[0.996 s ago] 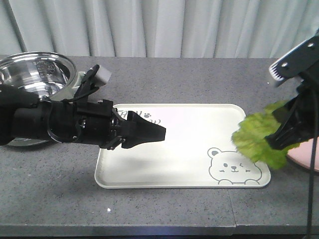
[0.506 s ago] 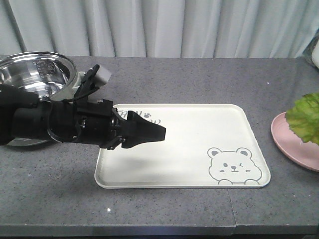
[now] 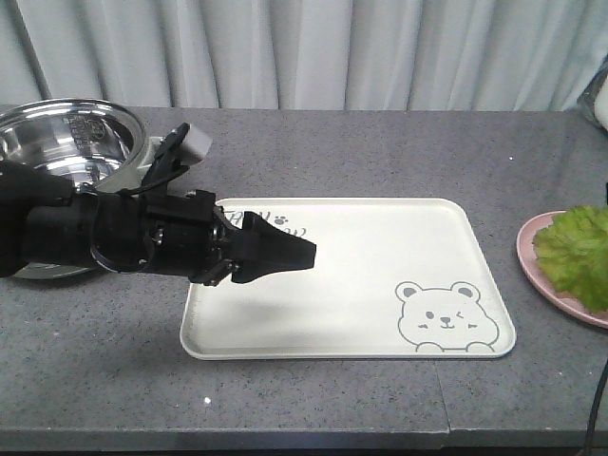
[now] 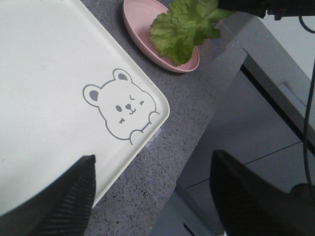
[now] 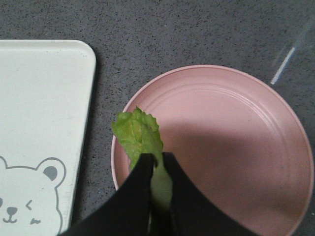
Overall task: Transfer vegetables to tray and serve
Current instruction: 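Release the lettuce leaf onto the pink plate with the right gripper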
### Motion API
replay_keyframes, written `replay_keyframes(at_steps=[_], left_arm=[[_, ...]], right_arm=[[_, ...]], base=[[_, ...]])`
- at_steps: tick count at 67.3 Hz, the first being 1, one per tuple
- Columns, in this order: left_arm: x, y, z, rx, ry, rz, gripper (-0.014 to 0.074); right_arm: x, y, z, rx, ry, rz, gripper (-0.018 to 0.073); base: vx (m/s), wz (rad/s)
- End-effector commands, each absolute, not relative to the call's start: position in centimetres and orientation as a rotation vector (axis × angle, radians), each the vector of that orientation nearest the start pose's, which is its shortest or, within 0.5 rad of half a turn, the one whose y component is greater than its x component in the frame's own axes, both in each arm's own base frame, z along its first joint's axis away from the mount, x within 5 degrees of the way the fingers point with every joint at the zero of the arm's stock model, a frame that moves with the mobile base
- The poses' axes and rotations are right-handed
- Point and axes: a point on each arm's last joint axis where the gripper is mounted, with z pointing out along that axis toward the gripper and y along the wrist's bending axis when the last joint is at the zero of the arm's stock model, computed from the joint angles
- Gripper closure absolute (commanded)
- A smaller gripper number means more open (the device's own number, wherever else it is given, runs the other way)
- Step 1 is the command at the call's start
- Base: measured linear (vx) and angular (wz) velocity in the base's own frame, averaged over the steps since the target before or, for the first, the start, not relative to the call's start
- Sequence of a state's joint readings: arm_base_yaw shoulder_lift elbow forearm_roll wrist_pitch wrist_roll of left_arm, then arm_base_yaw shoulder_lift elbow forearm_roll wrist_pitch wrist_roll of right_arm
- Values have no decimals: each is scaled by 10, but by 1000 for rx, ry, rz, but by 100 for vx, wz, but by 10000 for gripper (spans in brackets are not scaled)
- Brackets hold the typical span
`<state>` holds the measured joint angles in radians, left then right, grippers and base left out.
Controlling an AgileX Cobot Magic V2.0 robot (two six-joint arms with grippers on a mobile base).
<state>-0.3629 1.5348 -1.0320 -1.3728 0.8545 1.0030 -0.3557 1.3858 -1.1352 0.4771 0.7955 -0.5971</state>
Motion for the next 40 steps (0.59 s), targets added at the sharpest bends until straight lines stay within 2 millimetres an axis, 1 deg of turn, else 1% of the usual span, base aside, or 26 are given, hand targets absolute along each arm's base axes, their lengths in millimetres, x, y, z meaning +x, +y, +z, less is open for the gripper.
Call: replay_keyframes(at_steps=[1,12,22,27,32,40], left_arm=[[267,-177,314,566,2076,-1333,110],[267,-177,314,566,2076,-1333,110],[267,-177,314,566,2076,-1333,110],[267,-177,314,566,2076,-1333,110],[267,-177,314,566,2076,-1333,110],[267,-177,314,566,2076,-1333,110]], right_arm=[[286,-72,341,-28,2291,146,562],[290,-74,339,-37,2283,142,562],[299,-78,325,-28,2321,143,559],[305,-82,317,-24,2335,116,552],[307,-88,313,-27,2349,53,532],[307,-95,313,-2,2348,-39,453]], base=[[0,0],[0,0],[0,0],[0,0],[0,0],[0,0]])
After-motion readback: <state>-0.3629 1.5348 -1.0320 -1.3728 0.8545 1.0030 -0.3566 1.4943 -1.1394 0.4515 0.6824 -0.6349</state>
